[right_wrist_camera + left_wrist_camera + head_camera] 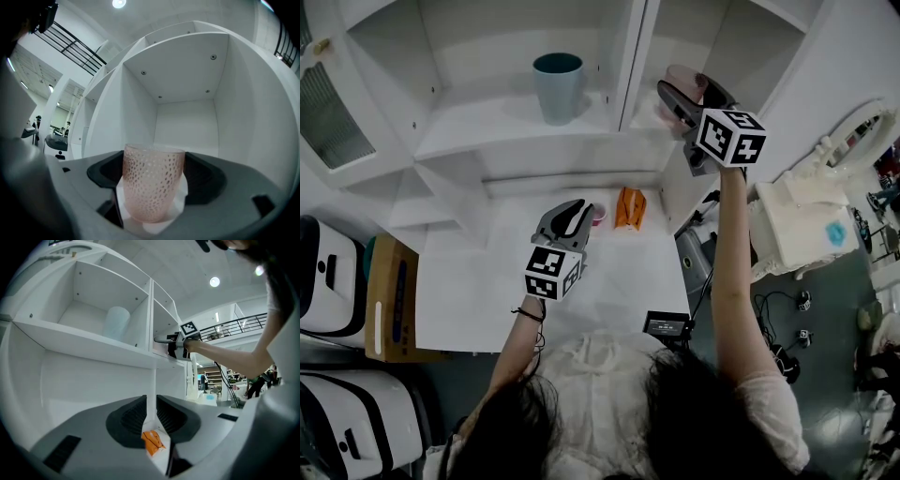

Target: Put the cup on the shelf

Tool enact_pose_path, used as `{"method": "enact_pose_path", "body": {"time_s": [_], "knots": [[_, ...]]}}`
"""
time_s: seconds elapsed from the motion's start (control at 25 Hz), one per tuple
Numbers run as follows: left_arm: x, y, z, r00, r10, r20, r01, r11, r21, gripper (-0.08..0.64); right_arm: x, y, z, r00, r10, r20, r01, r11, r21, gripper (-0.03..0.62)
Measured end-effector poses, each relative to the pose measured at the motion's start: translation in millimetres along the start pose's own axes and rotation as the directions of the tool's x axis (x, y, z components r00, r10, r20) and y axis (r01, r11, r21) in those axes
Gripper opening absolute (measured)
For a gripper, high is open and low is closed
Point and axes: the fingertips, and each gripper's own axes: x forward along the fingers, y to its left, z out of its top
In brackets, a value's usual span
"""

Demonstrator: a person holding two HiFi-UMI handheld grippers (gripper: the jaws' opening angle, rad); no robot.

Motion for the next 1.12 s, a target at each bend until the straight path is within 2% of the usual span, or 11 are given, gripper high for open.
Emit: {"method": "enact_pose_path", "body": {"time_s": [0.24, 0.64, 0.88, 1.12], "knots": [[0.1, 2.6, -2.4, 1.000, 0.007, -0.005, -0.007, 1.000, -0.002, 0.075, -3.9, -1.9, 3.8, 0.999, -0.007, 0.037, 0.007, 1.000, 0.019, 0.359], [1.6, 3.2, -5.5, 1.000, 0.008, -0.008, -0.008, 1.000, 0.001, 0.075, -24.4, -6.9, 14.0, 0.985, -0.034, 0.169, 0.027, 0.999, 0.044, 0.357], [1.7, 2.1, -7.9, 1.000, 0.006, -0.010, -0.006, 1.000, 0.002, 0.075, -49.4, -9.4, 20.7, 0.974, -0.060, 0.221, 0.052, 0.998, 0.039, 0.357], [-0.6, -12.8, -10.4, 1.000, -0.012, -0.013, 0.012, 1.000, 0.000, 0.075, -84.3, 10.3, 18.8, 0.974, -0.018, 0.225, 0.022, 1.000, -0.016, 0.357]]}}
